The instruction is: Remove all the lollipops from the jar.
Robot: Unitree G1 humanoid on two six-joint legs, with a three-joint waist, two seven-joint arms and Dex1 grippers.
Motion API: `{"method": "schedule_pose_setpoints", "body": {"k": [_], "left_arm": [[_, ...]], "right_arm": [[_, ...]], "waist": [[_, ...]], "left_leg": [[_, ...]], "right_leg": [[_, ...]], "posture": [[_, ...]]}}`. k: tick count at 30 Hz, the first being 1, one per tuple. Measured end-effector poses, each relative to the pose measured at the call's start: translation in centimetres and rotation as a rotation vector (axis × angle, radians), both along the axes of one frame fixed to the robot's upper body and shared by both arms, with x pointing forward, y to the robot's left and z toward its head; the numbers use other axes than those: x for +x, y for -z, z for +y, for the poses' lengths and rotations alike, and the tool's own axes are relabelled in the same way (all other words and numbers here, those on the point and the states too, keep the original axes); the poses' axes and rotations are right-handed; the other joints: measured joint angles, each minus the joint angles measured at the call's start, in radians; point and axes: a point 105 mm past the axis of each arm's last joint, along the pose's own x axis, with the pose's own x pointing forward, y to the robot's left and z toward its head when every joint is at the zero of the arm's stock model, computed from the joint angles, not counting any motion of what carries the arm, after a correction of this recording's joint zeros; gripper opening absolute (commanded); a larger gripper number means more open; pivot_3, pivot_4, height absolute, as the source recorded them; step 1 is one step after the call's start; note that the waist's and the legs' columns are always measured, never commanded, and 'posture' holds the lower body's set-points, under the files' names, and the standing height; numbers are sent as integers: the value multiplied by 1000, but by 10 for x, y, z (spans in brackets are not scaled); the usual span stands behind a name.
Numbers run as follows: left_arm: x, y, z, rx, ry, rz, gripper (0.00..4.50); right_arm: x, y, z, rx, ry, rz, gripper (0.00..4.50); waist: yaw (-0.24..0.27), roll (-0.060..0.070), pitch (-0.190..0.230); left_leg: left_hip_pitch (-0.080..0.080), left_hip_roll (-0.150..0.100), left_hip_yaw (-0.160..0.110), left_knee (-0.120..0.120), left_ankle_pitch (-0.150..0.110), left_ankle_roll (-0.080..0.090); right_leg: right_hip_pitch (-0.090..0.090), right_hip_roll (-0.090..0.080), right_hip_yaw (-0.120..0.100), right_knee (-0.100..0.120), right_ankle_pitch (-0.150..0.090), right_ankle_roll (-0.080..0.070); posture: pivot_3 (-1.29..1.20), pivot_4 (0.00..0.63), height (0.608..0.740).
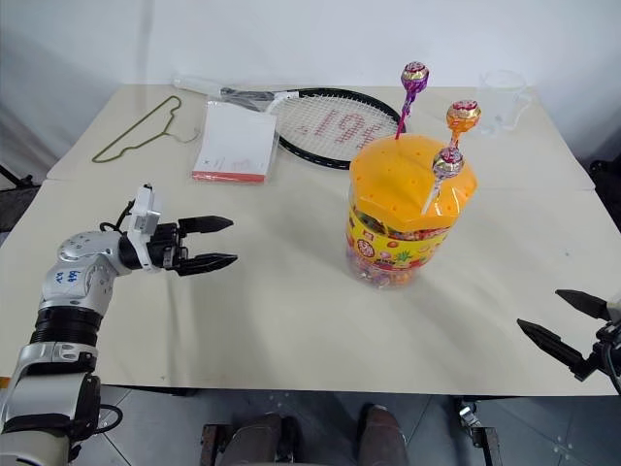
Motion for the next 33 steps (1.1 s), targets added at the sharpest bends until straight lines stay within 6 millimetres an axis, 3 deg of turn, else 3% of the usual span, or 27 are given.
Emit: {"method": "schedule_pose_setpoints", "body": {"k": [8,15,23,33], "left_arm": [[1,-3,-1,-9,2,37,4500],[1,-20,-8,-11,7,30,4500],[13,-91,-23,-5,67,-154,4500],[27,-146,-91,-90,305,-270,4500]], "right_arm": [[1,-5,6,12,-23,-21,4482],[-1,-11,9,22,-26,-58,4482],[-8,-54,30,38,-87,-185,4482],[-22,-78,56,85,-152,-243,4482]], "waist": [[1,0,0],[1,0,0],[10,-2,0],[24,-6,2]], "left_leg": [[0,0,0,1,0,0],[0,0,0,3,0,0],[-1,1,-2,12,-3,3],[-4,-1,-1,14,-5,6]], "right_leg": [[0,0,0,1,0,0],[0,0,1,2,0,0],[3,0,0,5,0,1],[3,0,1,1,2,3]], "posture": [[0,150,740],[0,150,740],[0,150,740],[0,150,740]]}}
